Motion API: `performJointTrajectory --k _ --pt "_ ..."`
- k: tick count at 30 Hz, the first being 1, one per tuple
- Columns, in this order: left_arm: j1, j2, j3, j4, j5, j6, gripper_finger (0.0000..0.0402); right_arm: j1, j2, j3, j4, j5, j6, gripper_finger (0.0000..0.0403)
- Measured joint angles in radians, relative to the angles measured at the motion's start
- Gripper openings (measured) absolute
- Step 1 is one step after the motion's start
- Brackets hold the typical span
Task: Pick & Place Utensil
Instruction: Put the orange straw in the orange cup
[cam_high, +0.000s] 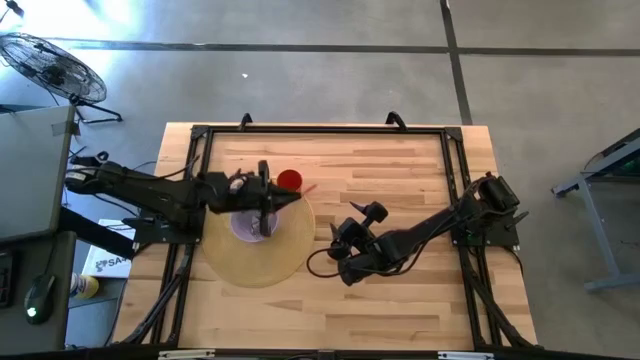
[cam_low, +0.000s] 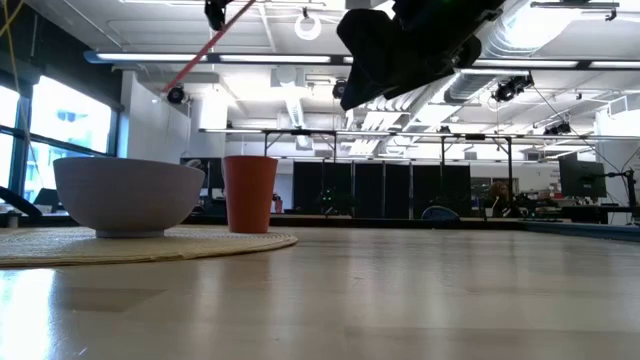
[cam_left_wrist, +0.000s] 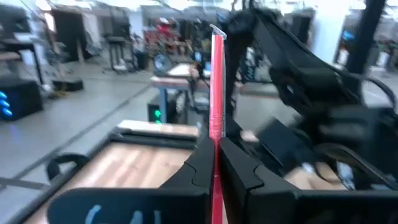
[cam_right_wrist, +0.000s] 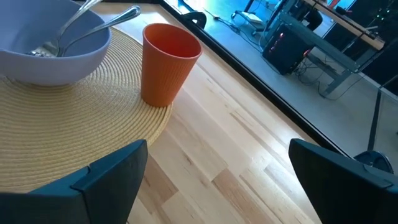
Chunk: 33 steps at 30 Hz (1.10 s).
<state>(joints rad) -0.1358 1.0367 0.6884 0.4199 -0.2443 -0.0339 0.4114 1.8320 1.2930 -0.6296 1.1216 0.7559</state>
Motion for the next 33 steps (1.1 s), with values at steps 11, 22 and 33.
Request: performJointTrajectory --k 11,22,33 --pt "0.174 0.035 -0.038 0.255 0.1 0.0 0.0007 0.002 0.001 0.0 0.009 0.012 0.005 0.0385" --pt "0.351 0.065 -0.154 0.615 0.183 0.01 0.0007 -0.005 0.002 -0.096 0.167 0.005 -0.023 0.0385" --pt "0.44 0.292 -0.212 0.908 0.205 -0.055 0.0007 -0.026 0.004 -0.165 0.334 -0.033 -0.11 0.0385"
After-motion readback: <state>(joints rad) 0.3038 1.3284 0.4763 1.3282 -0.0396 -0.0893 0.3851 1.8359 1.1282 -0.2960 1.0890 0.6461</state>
